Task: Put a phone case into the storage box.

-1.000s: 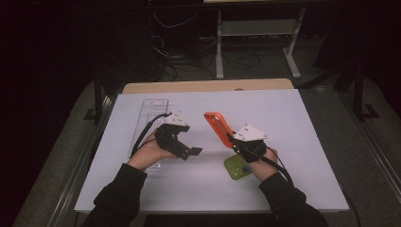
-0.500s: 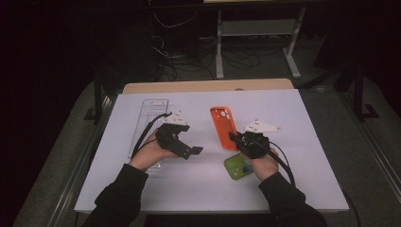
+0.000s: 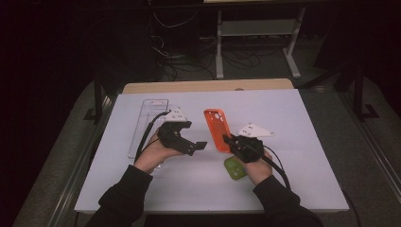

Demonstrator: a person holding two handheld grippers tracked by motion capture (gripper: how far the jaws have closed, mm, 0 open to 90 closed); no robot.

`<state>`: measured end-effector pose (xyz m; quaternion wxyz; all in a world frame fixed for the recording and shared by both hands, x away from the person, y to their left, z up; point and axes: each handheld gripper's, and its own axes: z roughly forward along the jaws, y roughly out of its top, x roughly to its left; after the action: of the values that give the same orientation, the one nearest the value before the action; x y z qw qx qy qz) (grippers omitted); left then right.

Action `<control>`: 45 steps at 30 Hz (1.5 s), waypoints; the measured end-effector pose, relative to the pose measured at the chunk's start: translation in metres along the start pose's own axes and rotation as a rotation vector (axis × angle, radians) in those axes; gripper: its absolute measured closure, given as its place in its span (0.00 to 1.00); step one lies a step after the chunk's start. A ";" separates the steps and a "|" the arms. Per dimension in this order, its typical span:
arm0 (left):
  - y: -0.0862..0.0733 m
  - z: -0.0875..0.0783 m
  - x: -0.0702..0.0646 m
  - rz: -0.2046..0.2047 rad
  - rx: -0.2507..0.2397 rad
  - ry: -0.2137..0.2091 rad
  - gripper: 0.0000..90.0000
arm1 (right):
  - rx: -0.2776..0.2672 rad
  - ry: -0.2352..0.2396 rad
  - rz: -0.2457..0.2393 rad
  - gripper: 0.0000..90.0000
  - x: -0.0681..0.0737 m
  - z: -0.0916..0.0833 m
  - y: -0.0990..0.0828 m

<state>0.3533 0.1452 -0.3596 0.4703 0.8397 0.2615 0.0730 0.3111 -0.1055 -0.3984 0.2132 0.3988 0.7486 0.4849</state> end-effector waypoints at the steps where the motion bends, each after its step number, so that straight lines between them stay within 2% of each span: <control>1: 0.000 0.001 0.000 0.001 -0.004 0.002 0.00 | -0.001 0.003 0.003 0.90 0.001 0.000 0.000; 5: 0.000 0.004 -0.003 -0.004 -0.023 0.012 0.00 | 0.004 0.016 -0.008 0.90 0.008 0.002 -0.001; 6: 0.001 0.005 -0.004 -0.004 -0.027 0.018 0.00 | 0.012 0.022 0.003 0.90 0.010 0.003 -0.001; 7: 0.000 0.005 -0.004 -0.008 -0.030 0.022 0.00 | 0.009 0.023 -0.008 0.90 0.011 0.003 -0.001; 9: 0.000 0.007 -0.005 -0.019 -0.046 0.032 0.00 | 0.015 0.032 0.004 0.90 0.015 0.004 -0.002; 12: 0.000 0.008 -0.006 -0.039 -0.060 0.034 0.00 | 0.012 0.041 -0.006 0.90 0.019 0.005 -0.002; 14: 0.000 0.008 -0.005 -0.035 -0.059 0.040 0.00 | 0.016 0.048 -0.007 0.90 0.022 0.005 -0.002; 15: 0.000 0.009 -0.006 -0.045 -0.066 0.037 0.00 | 0.017 0.050 -0.009 0.90 0.022 0.005 -0.002; 16: -0.001 0.008 -0.005 -0.035 -0.055 0.039 0.00 | 0.018 0.054 -0.007 0.90 0.024 0.005 -0.002; 17: -0.001 0.009 -0.006 -0.048 -0.068 0.035 0.00 | 0.018 0.057 -0.007 0.90 0.025 0.005 -0.002; 20: -0.001 0.011 -0.004 -0.016 -0.067 0.032 0.00 | 0.019 0.066 -0.017 0.90 0.029 0.006 -0.003; 22: -0.001 0.011 -0.005 -0.023 -0.061 0.030 0.00 | 0.016 0.073 -0.018 0.90 0.032 0.007 -0.003; 32: -0.003 0.013 -0.004 -0.066 -0.090 0.014 0.00 | 0.031 0.091 -0.022 0.90 0.042 0.008 -0.005; 37: -0.003 0.012 -0.003 -0.067 -0.099 0.005 0.00 | 0.031 0.092 -0.036 0.90 0.043 0.011 -0.007; 45: -0.003 0.012 -0.005 -0.110 -0.132 -0.012 0.00 | 0.045 0.094 -0.051 0.89 0.048 0.014 -0.010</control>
<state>0.3529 0.1349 -0.3680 0.5296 0.7915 0.2992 0.0592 0.2890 -0.0616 -0.4098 0.1809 0.3611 0.7785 0.4805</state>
